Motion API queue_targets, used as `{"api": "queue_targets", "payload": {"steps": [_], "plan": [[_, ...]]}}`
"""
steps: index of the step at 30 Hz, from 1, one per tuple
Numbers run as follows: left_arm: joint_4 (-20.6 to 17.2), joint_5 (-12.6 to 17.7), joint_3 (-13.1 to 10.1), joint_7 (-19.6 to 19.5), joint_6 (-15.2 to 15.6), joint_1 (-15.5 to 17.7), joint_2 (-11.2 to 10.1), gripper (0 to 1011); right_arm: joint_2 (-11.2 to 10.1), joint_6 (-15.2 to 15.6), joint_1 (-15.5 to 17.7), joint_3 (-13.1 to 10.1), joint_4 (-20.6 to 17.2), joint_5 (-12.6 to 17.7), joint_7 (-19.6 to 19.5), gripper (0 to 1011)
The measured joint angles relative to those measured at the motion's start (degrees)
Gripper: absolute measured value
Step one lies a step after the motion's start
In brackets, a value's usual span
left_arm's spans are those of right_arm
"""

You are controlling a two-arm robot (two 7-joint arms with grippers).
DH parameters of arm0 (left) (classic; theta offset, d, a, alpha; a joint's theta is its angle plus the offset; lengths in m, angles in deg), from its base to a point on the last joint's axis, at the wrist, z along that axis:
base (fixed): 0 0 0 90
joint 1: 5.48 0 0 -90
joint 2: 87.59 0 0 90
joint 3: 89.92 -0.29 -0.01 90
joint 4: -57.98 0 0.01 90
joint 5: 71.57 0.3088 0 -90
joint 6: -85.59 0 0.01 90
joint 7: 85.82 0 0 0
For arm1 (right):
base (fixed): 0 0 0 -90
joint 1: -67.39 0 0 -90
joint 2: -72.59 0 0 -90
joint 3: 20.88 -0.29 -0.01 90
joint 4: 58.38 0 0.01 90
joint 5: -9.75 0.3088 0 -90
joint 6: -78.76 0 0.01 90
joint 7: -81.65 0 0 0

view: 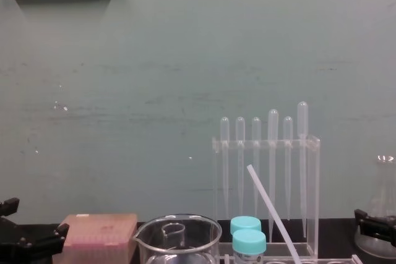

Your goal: Pick up the stirring rod with one hand, then place it down.

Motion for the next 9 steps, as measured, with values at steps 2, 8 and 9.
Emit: {"api": "queue_targets", "payload": {"steps": [2, 8, 9], "plan": [[0.0, 0.0, 0.0, 0.0, 0.0, 0.0, 0.0, 1000, 0.0, 0.0, 0.0, 0.0, -0.01, 0.02, 0.0, 1003], [0.0, 0.0, 0.0, 0.0, 0.0, 0.0, 0.0, 1000, -0.03, -0.05, 0.0, -0.02, -0.11, 0.07, -0.05, 1003], [0.0, 0.0, 0.0, 0.0, 0.0, 0.0, 0.0, 1000, -0.03, -0.06, 0.0, -0.02, -0.12, 0.07, -0.06, 1003]]}}
